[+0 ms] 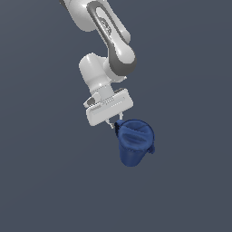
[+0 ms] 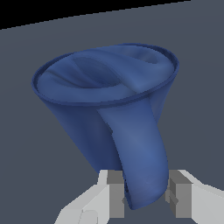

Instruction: Pick up the object and move it to a goal position.

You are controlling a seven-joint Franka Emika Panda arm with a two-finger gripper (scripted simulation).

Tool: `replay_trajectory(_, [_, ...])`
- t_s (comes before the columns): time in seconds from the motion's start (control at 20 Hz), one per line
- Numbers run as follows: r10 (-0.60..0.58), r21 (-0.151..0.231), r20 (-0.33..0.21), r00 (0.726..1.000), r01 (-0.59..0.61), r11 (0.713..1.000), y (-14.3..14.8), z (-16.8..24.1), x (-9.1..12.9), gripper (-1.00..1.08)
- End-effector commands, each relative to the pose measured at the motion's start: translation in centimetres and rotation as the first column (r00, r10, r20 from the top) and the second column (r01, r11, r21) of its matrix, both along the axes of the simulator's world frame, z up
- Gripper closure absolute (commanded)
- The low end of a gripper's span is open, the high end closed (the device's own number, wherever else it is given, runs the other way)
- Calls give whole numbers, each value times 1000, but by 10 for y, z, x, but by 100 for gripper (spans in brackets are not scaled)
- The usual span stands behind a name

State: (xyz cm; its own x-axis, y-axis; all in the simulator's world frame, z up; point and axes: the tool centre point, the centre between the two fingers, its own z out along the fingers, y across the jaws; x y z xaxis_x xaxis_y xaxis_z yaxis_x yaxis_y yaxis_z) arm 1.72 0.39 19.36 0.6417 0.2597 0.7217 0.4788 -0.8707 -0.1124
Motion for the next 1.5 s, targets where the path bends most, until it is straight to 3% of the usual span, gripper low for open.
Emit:
replay_trajectory(0.0, [0,0,0,1000,0,1000,0,0,0,108])
replay_trajectory(0.7, [0,0,1,1000,0,1000,-14,32,4,108])
replay_trajectory(1.45, [3,1,3,1000,-3,1000,-66,150,17,108])
